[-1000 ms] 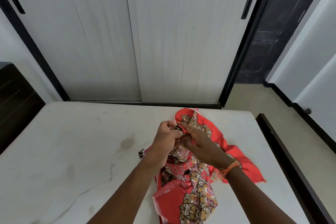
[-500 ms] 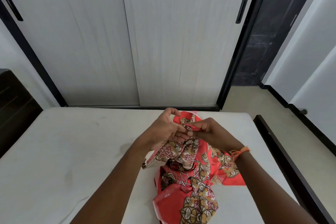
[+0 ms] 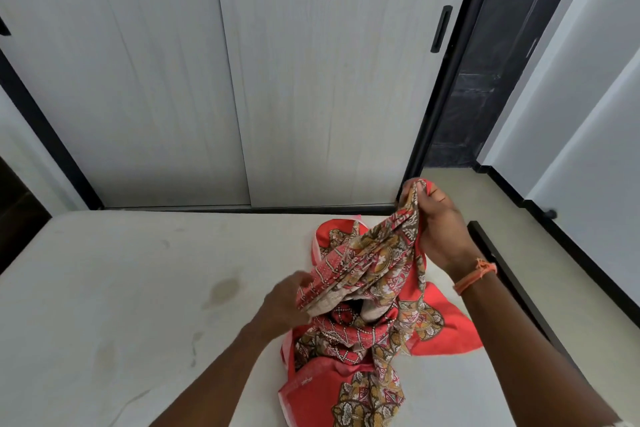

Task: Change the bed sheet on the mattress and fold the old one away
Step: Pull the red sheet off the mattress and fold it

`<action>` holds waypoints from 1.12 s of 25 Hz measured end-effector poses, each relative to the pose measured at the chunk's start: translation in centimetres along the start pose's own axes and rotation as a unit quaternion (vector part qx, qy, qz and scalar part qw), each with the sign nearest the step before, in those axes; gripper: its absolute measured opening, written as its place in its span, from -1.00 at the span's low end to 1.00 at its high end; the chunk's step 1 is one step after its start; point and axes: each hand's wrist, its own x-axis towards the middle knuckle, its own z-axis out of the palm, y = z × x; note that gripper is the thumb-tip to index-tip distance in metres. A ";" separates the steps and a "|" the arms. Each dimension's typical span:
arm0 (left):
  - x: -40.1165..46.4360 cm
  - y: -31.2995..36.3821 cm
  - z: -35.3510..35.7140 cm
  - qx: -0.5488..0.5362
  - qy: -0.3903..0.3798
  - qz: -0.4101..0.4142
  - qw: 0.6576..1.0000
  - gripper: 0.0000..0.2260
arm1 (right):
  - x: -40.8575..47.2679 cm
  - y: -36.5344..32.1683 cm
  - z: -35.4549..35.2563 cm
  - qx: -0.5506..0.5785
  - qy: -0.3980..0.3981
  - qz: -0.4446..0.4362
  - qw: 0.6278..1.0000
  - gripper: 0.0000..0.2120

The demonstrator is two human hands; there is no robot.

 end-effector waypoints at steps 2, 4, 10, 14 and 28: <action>0.4 -1.6 2.9 0.061 0.003 -0.018 0.998 -0.31 | 0.5 -1.0 -0.1 -0.013 0.016 -0.020 1.000 -0.86; 1.0 -2.6 5.2 0.098 0.048 -0.062 0.992 -0.39 | 0.9 -1.5 -0.1 -0.028 0.023 -0.023 0.999 -0.84; 4.4 -1.7 4.9 -0.046 0.261 -0.071 0.962 -0.98 | 2.0 -3.8 -2.3 -0.061 0.081 -0.038 0.994 -0.82; 6.2 0.3 -1.0 -0.140 0.339 -0.088 0.926 -0.90 | 3.3 -5.9 -5.5 -0.090 0.159 -0.063 0.981 -0.81; 6.6 15.5 -27.4 0.463 0.395 0.161 0.777 -0.79 | 7.9 -18.1 -7.1 -0.743 0.264 -0.044 0.613 -0.81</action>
